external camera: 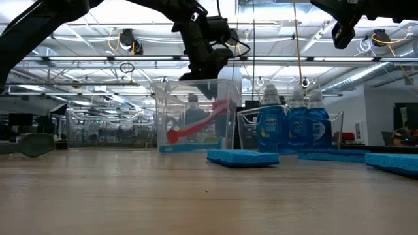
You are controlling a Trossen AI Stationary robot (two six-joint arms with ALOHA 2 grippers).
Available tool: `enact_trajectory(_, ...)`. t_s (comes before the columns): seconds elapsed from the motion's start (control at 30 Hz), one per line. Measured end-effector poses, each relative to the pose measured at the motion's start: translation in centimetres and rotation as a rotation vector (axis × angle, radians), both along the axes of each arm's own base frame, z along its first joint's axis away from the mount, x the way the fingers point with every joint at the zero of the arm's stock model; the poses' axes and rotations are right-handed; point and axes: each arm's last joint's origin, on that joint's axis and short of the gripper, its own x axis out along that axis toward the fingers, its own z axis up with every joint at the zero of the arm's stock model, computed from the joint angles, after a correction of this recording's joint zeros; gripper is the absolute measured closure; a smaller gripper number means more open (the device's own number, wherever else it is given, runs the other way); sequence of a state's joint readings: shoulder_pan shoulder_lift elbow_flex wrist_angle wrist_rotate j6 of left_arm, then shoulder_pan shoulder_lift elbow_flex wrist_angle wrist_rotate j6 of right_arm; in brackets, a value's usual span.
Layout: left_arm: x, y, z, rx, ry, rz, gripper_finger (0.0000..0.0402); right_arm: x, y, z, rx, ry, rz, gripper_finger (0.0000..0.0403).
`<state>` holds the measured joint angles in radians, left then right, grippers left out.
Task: Pick & Place Kitchen Sink Supplies
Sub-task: Put the gray dish brush into the transparent container
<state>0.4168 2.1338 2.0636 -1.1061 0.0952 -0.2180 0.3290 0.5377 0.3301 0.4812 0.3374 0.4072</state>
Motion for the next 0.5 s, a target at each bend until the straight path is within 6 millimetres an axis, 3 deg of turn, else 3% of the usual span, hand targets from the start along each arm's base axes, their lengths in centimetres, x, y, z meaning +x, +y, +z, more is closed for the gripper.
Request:
enact_trajectory(0.23, -1.3, -0.9, 3.3, 0.033, -0.070, -0.006, 0.0305, 0.0, 0.0, 0.0, 0.000, 0.001, 0.000, 0.0268)
enact_trajectory(0.5, -3.6, -3.8, 8.8, 0.085, -0.201, -0.050, 0.0304, 0.0, 0.0, 0.0, 0.000, 0.001, 0.000, 0.0268)
